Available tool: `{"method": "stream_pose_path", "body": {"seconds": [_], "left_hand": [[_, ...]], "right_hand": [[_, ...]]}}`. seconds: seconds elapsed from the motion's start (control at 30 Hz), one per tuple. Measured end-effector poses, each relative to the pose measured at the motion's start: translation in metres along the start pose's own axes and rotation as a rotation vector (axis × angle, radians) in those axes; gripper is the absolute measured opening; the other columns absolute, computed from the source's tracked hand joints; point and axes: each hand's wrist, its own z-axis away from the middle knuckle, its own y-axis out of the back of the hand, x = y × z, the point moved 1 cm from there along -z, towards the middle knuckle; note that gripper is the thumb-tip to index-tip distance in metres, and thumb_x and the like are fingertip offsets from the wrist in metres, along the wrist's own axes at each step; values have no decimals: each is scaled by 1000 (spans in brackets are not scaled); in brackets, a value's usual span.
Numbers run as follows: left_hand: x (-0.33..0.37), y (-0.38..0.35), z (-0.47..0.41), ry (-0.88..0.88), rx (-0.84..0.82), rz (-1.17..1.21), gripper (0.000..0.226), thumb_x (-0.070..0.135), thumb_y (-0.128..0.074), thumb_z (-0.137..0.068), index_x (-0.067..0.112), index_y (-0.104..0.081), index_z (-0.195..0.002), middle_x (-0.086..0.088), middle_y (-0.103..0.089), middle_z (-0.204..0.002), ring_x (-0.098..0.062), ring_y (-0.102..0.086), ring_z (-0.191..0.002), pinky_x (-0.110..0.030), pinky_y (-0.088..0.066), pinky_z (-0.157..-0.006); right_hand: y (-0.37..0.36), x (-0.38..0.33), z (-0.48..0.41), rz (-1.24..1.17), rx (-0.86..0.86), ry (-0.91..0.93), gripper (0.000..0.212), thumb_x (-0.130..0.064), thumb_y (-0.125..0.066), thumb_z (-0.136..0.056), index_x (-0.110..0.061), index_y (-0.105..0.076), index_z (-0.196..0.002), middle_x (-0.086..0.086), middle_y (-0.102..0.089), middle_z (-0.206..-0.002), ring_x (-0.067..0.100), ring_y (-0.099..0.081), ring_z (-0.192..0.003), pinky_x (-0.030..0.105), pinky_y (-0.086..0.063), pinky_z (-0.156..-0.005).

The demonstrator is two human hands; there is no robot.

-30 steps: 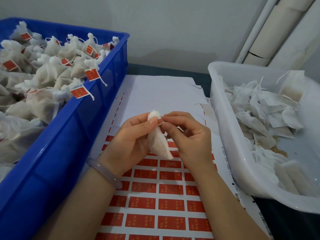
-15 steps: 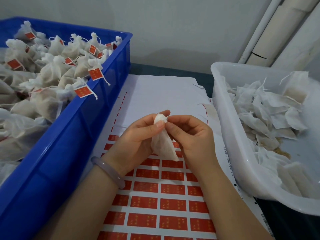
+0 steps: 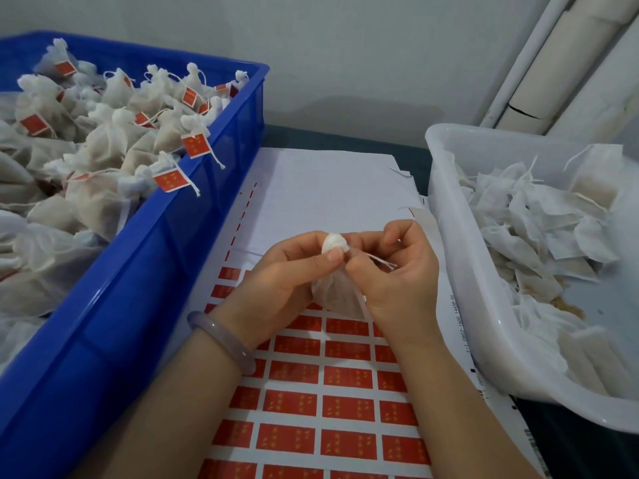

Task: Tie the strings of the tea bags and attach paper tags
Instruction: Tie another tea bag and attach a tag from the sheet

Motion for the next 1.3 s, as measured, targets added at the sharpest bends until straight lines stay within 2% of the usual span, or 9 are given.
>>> {"method": "stream_pose_path", "body": {"seconds": [0.2, 0.3, 0.43, 0.57, 0.77, 0.93, 1.13, 1.27, 1.3], "left_hand": [[4, 0, 0, -63, 271, -371, 38, 49, -67, -60, 16, -70, -79, -5, -69, -74, -21, -67, -71, -28, -55, -66], [4, 2, -1, -141, 335, -506, 17, 32, -74, -71, 18, -66, -65, 2, -62, -59, -11, -61, -59, -21, -52, -59], [4, 1, 0, -270, 370, -696, 24, 2, -58, -81, 22, -62, -68, 9, -59, -59, -7, -58, -59, -14, -49, -53], [7, 1, 1, -349, 329, -850, 14, 11, -58, -81, 24, -62, -76, 9, -61, -66, -7, -61, -64, -13, -50, -54], [9, 9, 2, -256, 263, -857, 5, 21, -60, -78, 20, -64, -75, 5, -64, -64, -10, -65, -60, -22, -56, -56], [7, 12, 1, -183, 233, -768, 8, 20, -61, -81, 19, -68, -76, 7, -68, -66, -9, -67, -62, -17, -55, -58], [6, 10, 0, -166, 210, -761, 8, 24, -64, -77, 19, -69, -76, 3, -69, -67, -13, -67, -61, -20, -56, -58], [7, 9, -1, -172, 258, -612, 8, 9, -61, -80, 11, -68, -75, -1, -68, -68, -12, -66, -63, -18, -52, -60], [8, 9, -2, -173, 274, -527, 9, 7, -60, -81, 9, -66, -75, -5, -68, -71, -16, -66, -66, -22, -53, -62]], "right_hand": [[0, 4, 1, 45, -45, -6, 28, -13, -67, -66, -22, -42, -74, -9, -65, -69, 6, -62, -63, 14, -51, -61], [-2, 7, 3, 77, -97, -3, 28, -14, -67, -66, -25, -42, -73, -7, -65, -70, 8, -62, -63, 15, -50, -60], [-2, 9, 2, 122, -124, 10, 32, -14, -68, -67, -31, -42, -73, -7, -65, -72, 6, -61, -62, 14, -50, -59], [-1, 12, -2, 134, -145, 5, 40, -14, -69, -67, -45, -43, -67, -6, -64, -71, 4, -59, -60, 14, -48, -57], [3, 16, -5, 118, -177, -34, 35, -15, -68, -68, -43, -47, -67, -5, -66, -70, 8, -63, -64, 18, -50, -61], [6, 12, -4, 63, -152, -47, 34, -4, -71, -77, -25, -44, -74, -6, -70, -72, 8, -67, -67, 15, -51, -62], [5, 10, -4, 59, -129, -76, 29, -7, -71, -78, -24, -48, -78, -5, -71, -76, 11, -69, -71, 18, -53, -63], [3, 12, -6, -47, -122, -186, 11, -26, -65, -84, -17, -59, -86, 1, -72, -81, 14, -69, -74, 22, -54, -65], [2, 14, -6, -79, -131, -240, 20, -36, -58, -84, -16, -63, -85, 0, -71, -80, 14, -68, -74, 24, -54, -67]]}}
